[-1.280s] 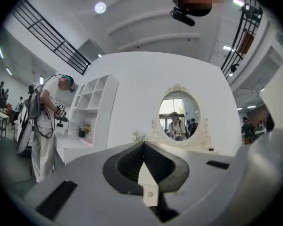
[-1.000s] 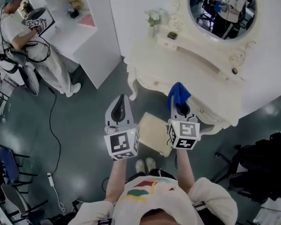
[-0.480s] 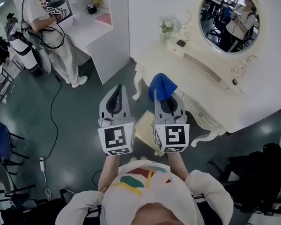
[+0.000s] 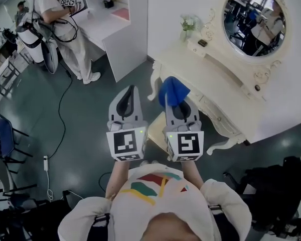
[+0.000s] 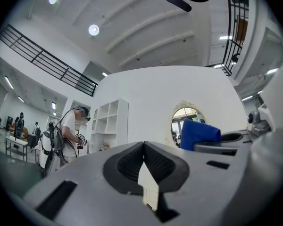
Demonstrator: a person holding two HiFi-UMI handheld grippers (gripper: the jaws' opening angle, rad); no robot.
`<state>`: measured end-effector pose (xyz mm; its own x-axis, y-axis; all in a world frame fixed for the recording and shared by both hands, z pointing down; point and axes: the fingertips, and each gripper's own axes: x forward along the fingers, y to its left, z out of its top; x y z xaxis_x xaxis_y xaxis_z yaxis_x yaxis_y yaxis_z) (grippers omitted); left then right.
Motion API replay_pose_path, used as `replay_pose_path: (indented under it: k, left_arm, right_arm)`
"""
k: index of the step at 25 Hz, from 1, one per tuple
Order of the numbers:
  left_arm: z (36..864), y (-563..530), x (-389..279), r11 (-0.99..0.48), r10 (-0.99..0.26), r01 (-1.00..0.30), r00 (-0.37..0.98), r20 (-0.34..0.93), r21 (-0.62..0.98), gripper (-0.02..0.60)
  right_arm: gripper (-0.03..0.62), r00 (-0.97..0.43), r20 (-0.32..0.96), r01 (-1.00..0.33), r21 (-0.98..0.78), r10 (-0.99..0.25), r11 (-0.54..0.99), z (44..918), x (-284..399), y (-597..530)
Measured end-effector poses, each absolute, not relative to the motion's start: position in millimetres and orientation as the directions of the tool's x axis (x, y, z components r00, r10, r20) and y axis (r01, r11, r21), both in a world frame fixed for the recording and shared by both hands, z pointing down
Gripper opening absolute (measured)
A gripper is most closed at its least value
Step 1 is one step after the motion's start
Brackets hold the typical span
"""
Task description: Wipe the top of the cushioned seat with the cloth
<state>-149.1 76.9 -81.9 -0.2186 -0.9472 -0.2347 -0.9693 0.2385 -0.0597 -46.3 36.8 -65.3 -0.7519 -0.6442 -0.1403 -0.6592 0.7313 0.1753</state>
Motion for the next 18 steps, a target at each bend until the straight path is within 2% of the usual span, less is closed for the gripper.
replay_pose_path:
  k: [18]
  left_arm:
    - [-79, 108, -176, 0.323, -0.924, -0.945, -0.303, -0.234, -0.047, 0.005]
  right_arm:
    - [0.035, -0.825, -0.122, -0.565, 0.172, -0.552, 0.807, -59, -82, 61]
